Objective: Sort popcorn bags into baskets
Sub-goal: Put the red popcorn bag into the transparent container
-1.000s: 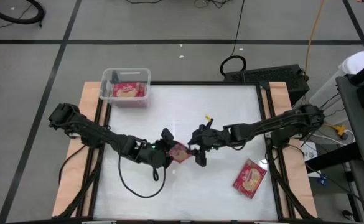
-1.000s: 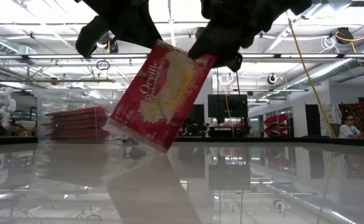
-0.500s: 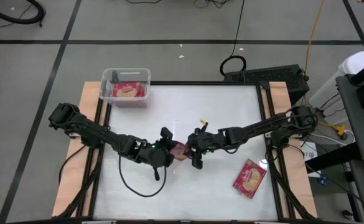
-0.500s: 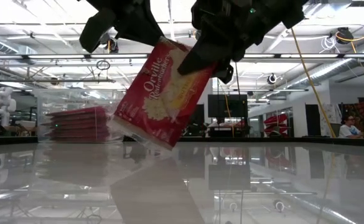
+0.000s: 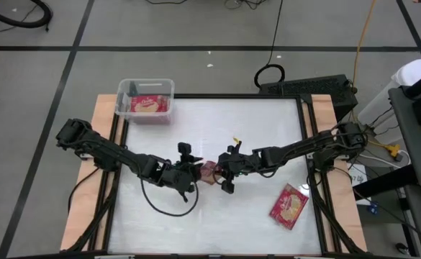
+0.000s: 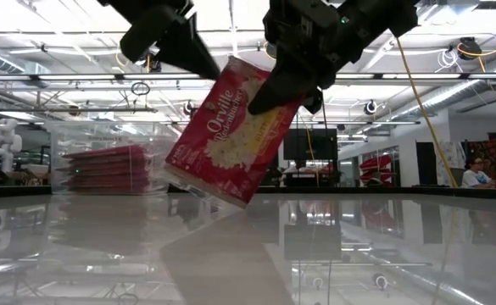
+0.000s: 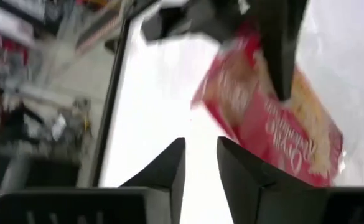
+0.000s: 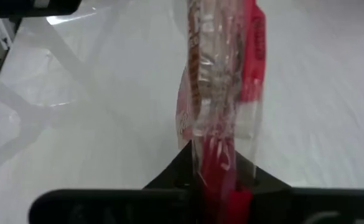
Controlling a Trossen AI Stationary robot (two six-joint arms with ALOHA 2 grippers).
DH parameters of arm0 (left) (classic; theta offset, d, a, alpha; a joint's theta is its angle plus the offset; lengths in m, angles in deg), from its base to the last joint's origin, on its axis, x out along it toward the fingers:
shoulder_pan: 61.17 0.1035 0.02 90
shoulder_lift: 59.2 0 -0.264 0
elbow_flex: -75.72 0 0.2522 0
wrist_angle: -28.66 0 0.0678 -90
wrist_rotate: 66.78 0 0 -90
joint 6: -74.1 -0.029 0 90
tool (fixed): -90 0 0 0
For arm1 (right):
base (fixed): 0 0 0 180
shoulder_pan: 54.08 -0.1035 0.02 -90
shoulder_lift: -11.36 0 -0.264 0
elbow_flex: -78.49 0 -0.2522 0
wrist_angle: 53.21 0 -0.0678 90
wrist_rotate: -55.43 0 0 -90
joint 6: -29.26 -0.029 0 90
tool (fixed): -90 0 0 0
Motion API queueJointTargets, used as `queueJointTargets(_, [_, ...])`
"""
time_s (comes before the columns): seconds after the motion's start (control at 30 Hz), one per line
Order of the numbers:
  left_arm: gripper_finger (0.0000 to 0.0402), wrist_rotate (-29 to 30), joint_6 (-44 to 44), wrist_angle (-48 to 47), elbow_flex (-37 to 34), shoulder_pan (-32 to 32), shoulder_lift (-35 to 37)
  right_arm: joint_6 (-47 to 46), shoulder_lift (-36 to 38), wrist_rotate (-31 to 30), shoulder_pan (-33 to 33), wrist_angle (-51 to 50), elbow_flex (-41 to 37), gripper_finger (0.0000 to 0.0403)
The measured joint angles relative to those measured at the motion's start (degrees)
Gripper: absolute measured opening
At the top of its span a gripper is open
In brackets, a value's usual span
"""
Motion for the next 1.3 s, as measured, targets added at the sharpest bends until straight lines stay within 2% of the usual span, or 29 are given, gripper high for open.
queueJointTargets(0.37, [0.0108, 1.1, 22.5, -17.7, 0.0, 0.0, 0.0, 3.2, 4.1, -2.0, -3.5, -3.1, -0.1, 0.0014])
queueJointTargets(0.53, [0.0108, 1.3, 27.1, -21.7, -0.7, -0.1, 0.0, 4.9, 7.7, -5.6, -6.1, -4.3, -0.1, 0.0016])
queueJointTargets(0.7, [0.0108, 1.7, 28.8, -21.2, -3.0, -0.1, 0.0, 6.8, 11.7, -8.5, -8.8, -5.9, -0.1, 0.0017])
queueJointTargets(0.9, [0.0108, 1.7, 28.5, -15.4, -5.8, -1.4, 0.0, 10.4, 15.9, -11.9, -11.6, -6.4, -0.8, 0.0017])
queueJointTargets(1.03, [0.0108, 1.5, 26.1, -7.8, -9.0, -2.7, 1.1, 12.0, 19.2, -14.6, -13.1, -0.4, -5.9, 0.0017])
queueJointTargets(1.17, [0.0108, 1.2, 23.4, 4.2, -14.4, -3.6, 4.2, 14.0, 22.4, -14.9, -14.0, 14.5, -14.7, 0.0017])
queueJointTargets(1.3, [0.0108, -0.7, 19.9, 20.8, -20.9, -3.9, 7.4, 16.1, 23.4, -14.7, -13.9, 31.6, -23.7, 0.0017])
